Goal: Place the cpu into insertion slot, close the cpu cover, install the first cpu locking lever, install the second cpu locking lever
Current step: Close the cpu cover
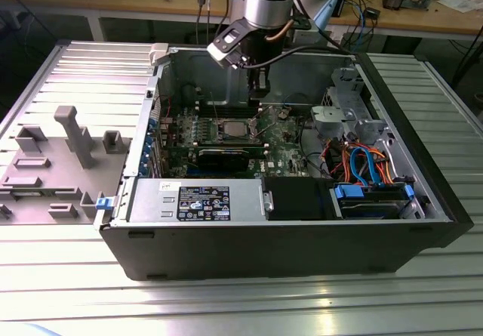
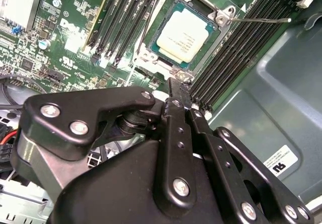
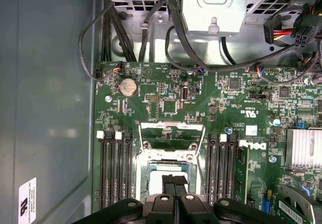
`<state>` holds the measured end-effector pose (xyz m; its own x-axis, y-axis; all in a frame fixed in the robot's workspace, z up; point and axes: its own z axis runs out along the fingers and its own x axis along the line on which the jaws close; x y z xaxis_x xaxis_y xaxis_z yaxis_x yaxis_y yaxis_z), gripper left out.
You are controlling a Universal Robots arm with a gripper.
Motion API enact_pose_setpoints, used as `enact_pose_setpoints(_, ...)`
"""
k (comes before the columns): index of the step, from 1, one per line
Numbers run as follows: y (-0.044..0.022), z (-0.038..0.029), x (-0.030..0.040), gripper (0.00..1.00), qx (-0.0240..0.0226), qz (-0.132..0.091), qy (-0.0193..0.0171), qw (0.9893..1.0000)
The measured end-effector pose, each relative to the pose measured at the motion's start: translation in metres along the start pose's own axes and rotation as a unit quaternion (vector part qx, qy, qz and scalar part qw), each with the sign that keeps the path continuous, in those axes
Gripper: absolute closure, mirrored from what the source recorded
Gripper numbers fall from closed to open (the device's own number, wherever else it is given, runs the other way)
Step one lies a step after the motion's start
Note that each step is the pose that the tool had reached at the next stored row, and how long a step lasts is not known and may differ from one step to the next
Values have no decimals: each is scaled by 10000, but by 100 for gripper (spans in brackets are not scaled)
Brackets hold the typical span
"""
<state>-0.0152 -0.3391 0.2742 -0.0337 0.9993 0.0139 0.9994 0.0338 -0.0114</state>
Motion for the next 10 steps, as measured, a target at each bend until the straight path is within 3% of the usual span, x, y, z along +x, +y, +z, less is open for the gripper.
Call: enact_pose_setpoints(10,9,0,0,89,4,1,-80,10000)
